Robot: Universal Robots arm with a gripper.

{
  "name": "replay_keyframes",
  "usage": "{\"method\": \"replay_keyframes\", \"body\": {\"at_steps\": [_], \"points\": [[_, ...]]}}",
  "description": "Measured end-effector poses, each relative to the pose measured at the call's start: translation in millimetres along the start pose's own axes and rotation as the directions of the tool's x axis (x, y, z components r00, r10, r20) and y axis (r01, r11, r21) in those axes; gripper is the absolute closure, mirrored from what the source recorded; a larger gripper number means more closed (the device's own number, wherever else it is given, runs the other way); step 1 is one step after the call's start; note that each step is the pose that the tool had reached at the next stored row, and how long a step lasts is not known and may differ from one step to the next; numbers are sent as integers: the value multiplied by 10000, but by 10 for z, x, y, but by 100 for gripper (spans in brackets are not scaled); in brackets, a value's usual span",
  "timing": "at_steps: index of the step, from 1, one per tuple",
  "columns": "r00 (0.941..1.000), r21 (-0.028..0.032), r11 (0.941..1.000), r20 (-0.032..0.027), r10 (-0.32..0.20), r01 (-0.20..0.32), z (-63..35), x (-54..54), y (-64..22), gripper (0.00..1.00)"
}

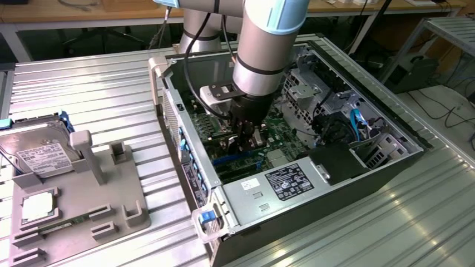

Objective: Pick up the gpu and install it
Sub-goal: 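Insert the gpu into the slot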

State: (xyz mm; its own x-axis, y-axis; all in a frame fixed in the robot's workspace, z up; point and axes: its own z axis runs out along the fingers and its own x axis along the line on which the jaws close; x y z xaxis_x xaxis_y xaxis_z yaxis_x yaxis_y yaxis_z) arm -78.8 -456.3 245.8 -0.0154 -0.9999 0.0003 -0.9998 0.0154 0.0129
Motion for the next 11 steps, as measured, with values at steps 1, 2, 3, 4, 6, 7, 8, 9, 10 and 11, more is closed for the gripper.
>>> {"method": "replay_keyframes", "body": {"at_steps": [1, 2, 3, 4, 6, 7, 8, 9, 10, 11], "points": [[10000, 1, 10000, 1, 0, 0, 3, 0, 0, 71], [10000, 0, 10000, 0, 0, 0, 6, 0, 0, 71], [10000, 1, 10000, 1, -1, 1, 9, 0, 0, 71], [10000, 0, 10000, 0, 0, 0, 11, 0, 0, 71], [10000, 0, 10000, 2, 0, 0, 17, 0, 0, 71], [10000, 0, 10000, 6, 0, 0, 22, 0, 1, 71], [10000, 0, 10000, 7, 0, 0, 26, 0, 0, 71], [10000, 0, 10000, 7, 0, 0, 30, 0, 1, 71], [10000, 0, 10000, 8, 0, 0, 34, 0, 0, 71], [10000, 0, 10000, 9, 1, -1, 38, 0, 0, 71]]}}
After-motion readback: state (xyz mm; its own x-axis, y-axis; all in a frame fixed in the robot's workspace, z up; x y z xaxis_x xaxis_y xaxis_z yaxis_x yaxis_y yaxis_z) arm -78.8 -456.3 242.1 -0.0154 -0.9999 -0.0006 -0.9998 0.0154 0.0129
